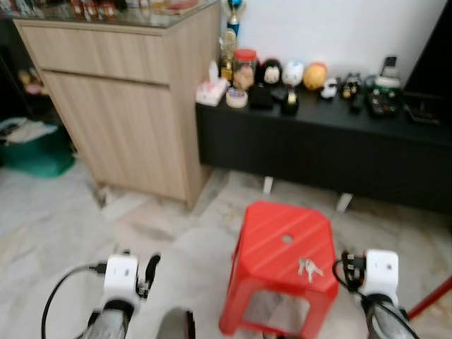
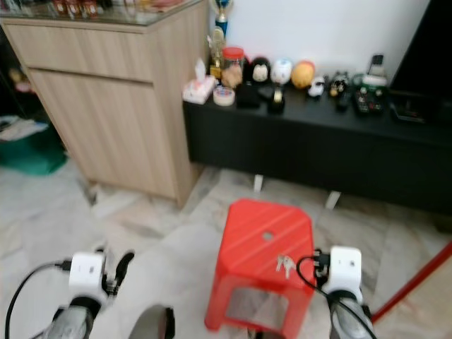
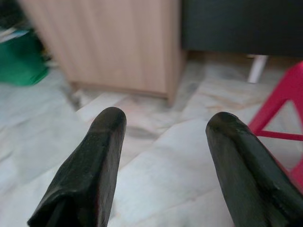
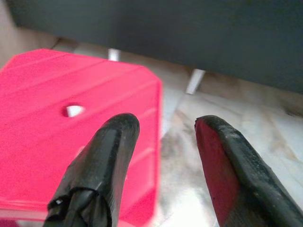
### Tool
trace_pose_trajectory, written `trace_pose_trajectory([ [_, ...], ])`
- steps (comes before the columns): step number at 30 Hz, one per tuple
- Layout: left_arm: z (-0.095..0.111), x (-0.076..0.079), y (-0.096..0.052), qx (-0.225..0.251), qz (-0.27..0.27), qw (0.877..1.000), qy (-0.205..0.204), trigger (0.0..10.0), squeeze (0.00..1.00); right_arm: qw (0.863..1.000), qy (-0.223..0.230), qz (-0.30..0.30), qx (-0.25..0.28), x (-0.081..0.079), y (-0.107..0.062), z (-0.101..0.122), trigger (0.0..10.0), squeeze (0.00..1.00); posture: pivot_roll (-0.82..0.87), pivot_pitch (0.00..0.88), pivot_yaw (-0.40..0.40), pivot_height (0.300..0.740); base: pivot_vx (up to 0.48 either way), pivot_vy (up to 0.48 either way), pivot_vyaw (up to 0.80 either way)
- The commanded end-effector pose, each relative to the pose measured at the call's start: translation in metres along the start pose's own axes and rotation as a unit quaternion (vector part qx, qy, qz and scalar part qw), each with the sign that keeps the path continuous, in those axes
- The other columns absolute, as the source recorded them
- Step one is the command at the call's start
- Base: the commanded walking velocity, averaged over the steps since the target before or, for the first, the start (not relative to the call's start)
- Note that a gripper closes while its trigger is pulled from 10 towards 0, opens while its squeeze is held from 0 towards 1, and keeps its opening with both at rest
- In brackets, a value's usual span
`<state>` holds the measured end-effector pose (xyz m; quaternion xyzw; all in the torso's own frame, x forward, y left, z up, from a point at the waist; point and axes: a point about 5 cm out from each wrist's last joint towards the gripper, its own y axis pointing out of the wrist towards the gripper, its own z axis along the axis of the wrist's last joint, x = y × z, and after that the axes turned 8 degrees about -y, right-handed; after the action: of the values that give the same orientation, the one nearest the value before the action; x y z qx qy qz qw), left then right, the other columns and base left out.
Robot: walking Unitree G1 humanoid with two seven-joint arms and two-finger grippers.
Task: Hang keys on a hook
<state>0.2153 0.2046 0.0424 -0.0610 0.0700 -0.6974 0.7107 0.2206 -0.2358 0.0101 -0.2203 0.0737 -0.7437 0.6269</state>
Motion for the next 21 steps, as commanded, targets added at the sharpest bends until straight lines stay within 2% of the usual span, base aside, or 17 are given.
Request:
trace_pose_trajectory([
  [1,-0.002,-0.007,-0.001,-0.006,0.01,1.0,-0.003,10.0,0.0,1.0,0.015,0.005,0.008,-0.003,0.0,0.002,10.0,0.0,0.01,0.0,-0.035,0.635,0.0,0.0,0.0],
  [13,0.004,-0.008,0.001,0.011,0.003,1.0,-0.007,10.0,0.0,1.0,0.021,0.02,-0.005,-0.011,0.002,-0.007,10.0,0.0,0.01,0.0,-0.028,0.635,0.0,0.0,0.0],
  [21,0.01,-0.009,0.001,0.029,0.001,1.0,-0.009,10.0,0.0,0.999,0.023,0.025,-0.019,-0.01,0.006,-0.018,10.0,0.0,0.01,0.0,-0.026,0.635,0.03,0.0,0.0],
])
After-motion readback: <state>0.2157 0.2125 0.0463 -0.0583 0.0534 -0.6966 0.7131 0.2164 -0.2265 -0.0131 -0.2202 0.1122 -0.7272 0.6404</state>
